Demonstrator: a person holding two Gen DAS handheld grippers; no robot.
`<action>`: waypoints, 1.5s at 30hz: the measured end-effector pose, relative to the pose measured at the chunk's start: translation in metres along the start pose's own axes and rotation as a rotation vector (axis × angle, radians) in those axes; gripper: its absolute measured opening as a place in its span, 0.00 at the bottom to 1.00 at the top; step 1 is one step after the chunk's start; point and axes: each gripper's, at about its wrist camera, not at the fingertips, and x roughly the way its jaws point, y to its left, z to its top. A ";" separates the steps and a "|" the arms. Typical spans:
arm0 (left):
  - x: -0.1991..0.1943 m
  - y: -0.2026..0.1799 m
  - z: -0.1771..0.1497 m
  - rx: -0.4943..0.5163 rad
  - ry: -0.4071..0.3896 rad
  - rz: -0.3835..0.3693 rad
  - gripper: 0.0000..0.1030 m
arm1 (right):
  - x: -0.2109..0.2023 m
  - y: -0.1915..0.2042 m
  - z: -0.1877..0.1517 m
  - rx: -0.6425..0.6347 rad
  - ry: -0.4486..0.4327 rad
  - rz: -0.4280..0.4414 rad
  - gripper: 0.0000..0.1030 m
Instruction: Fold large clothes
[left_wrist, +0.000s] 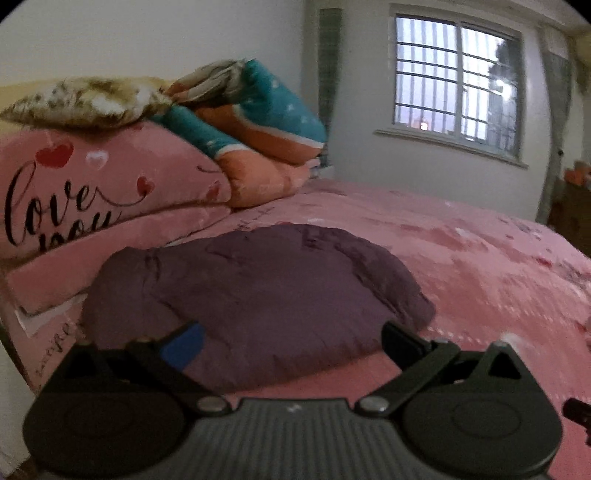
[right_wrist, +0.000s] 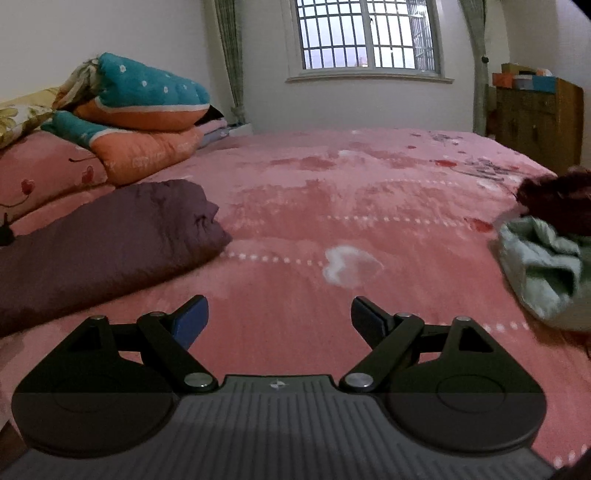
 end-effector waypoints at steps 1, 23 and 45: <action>-0.009 -0.004 -0.001 0.006 -0.003 0.004 0.99 | -0.003 0.000 -0.003 -0.004 0.003 0.006 1.00; -0.147 0.011 0.001 -0.056 -0.075 0.216 0.99 | -0.120 0.057 0.032 -0.064 -0.101 0.161 1.00; -0.165 0.024 -0.005 -0.098 -0.070 0.233 0.99 | -0.153 0.093 0.032 -0.156 -0.141 0.171 1.00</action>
